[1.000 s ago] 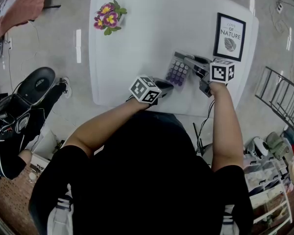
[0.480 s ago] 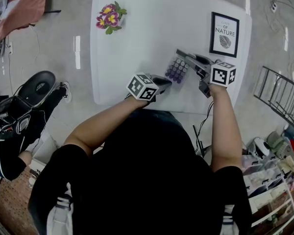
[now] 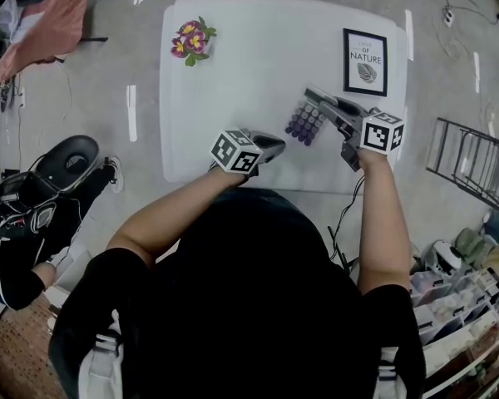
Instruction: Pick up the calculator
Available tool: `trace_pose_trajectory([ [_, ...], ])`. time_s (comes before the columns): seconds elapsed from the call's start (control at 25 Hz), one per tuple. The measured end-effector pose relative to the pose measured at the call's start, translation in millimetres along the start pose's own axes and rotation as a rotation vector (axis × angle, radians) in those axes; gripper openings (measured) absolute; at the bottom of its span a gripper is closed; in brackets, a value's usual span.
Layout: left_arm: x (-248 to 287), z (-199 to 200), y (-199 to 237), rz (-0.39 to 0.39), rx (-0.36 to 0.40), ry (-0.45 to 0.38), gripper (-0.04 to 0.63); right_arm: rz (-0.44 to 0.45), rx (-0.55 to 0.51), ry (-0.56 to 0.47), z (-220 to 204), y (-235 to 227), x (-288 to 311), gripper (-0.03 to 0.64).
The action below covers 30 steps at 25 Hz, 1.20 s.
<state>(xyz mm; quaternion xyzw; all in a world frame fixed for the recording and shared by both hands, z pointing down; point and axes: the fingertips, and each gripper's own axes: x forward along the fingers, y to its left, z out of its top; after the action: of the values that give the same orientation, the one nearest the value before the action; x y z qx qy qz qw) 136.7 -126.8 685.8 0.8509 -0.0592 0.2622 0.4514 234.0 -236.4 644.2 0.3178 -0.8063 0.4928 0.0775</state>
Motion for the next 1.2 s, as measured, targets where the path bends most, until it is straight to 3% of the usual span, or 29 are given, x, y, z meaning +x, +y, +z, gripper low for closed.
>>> trace_pose_trajectory([
  [0.68,-68.9,64.8,-14.4,0.126,0.141,-0.110,0.018,-0.029,-0.096,-0.142,41.0,53.1,-76.0,0.110],
  [1.04,-110.9,81.6,-18.2,0.196,0.203,-0.187,0.018,-0.068,-0.130,-0.189,33.4,69.0,-120.6,0.109],
  [1.2,-117.8,80.6,5.9,0.207,0.212,-0.193,0.018,-0.095,-0.130,-0.207,29.2,55.2,-122.9,0.109],
])
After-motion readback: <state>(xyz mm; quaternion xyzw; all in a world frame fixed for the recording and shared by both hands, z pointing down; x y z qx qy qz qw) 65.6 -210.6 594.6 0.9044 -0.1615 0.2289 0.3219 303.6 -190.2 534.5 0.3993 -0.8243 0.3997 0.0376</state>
